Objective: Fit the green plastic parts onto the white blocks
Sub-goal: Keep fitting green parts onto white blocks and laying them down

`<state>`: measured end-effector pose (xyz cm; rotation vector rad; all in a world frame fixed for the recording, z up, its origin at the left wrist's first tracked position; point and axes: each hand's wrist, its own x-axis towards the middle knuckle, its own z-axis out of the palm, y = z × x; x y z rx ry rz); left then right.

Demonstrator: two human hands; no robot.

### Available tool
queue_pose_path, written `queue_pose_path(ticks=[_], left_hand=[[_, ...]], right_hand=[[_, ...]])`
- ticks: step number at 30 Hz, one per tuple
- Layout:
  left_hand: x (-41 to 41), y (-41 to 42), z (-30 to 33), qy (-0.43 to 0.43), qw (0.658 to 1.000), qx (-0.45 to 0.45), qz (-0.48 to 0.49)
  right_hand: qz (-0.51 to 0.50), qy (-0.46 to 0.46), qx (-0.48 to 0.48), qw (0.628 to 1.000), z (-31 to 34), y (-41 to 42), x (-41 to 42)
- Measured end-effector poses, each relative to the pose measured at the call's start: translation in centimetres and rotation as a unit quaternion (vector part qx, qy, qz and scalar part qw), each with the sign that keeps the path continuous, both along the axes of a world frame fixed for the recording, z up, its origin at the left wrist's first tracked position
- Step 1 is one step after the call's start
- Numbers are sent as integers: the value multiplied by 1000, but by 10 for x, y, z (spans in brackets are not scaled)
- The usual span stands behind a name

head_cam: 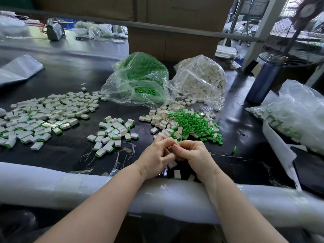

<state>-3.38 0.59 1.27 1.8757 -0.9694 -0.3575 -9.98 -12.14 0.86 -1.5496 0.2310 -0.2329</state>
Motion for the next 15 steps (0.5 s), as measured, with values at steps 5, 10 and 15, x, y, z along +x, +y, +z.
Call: queue_pose_path(ticks=[5, 10, 15], left_hand=[[1, 0, -2, -9, 1000, 21, 1], [2, 0, -4, -16, 999, 29, 2], [3, 0, -4, -18, 999, 32, -1]], right_hand=[[-4, 9, -6, 1000, 1, 0, 0], [-7, 7, -1, 1000, 1, 1, 0], [-7, 10, 5, 1000, 2, 1, -2]])
